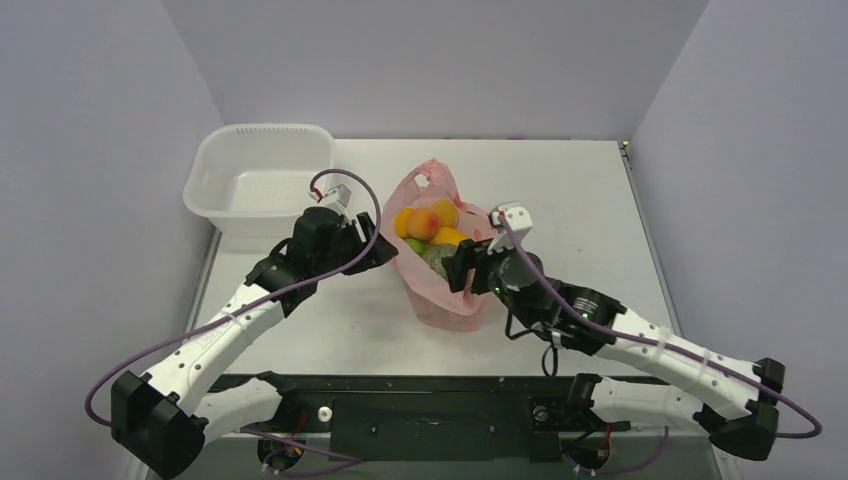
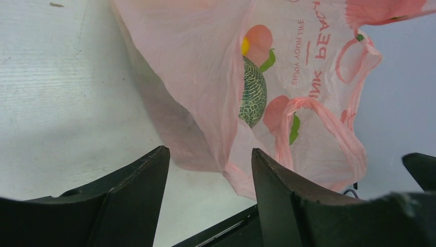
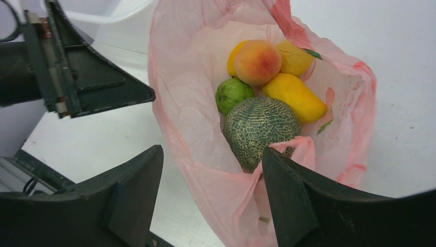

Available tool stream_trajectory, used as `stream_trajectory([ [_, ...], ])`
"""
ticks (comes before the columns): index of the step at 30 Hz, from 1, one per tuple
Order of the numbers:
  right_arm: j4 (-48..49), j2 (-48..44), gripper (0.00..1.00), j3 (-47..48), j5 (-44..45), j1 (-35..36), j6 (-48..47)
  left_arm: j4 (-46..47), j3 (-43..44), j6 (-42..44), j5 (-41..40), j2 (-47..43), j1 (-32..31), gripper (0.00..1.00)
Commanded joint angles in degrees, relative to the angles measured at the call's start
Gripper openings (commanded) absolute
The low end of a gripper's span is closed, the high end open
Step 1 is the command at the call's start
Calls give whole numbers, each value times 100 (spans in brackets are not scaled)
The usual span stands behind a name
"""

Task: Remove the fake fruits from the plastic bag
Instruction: Adjust the plastic bag at the center of the board.

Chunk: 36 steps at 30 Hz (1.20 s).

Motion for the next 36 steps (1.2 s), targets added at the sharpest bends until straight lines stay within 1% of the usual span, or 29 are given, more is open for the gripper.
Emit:
stream_trajectory([
  [1,1065,961,66,299,-385,-347,-32,942,-259,-533,-756,-244,-77,58],
  [4,1363,1786,66,524,-324,-583,16,1002,-263,-505,-834,-19,-74,58],
  [7,1845,2311,67,601,-256,-781,-54,1290,-387,-523,-777,139,-75,57],
  [9,2186,2648,68,590,-301,-963,-86,1489,-491,-548,-739,208,-68,55],
  [11,2410,3082,68,633,-356,-1146,-93,1613,-546,-548,-727,259,-66,50],
  [13,2570,3381,68,717,-379,-1299,-140,1672,-569,-512,-726,319,-66,38],
  [15,2735,3664,69,785,-450,-1446,-197,1678,-552,-446,-710,389,-58,31],
  [17,2775,3899,70,915,-564,-1571,-201,1651,-515,-381,-669,507,-57,22],
  [19,2757,4064,70,1036,-616,-1656,-225,1566,-453,-264,-668,567,-65,18],
  [22,2736,4090,71,1046,-566,-1679,-291,1511,-437,-139,-633,573,-76,15],
  [24,2737,4045,70,954,-587,-1740,-264,1278,-422,-11,-742,546,-76,12],
  [25,2728,4000,70,919,-607,-1794,-240,1169,-413,112,-820,510,-71,6],
  [27,2769,3852,69,678,-725,-1839,-227,778,-358,334,-1143,439,-45,0],
  [28,2819,3719,68,601,-760,-1838,-267,547,-331,422,-1321,420,-29,0],
  [31,2788,3446,68,324,-920,-1832,-422,192,-279,752,-1439,390,42,0],
  [34,2621,3008,67,146,-1138,-1795,-607,-19,-143,908,-1238,388,87,1],
  [35,2591,2910,67,78,-1357,-1773,-648,-34,-51,974,-1024,365,85,5],
  [36,2487,2701,67,69,-1462,-1723,-652,-27,1,1043,-886,313,75,12],
])
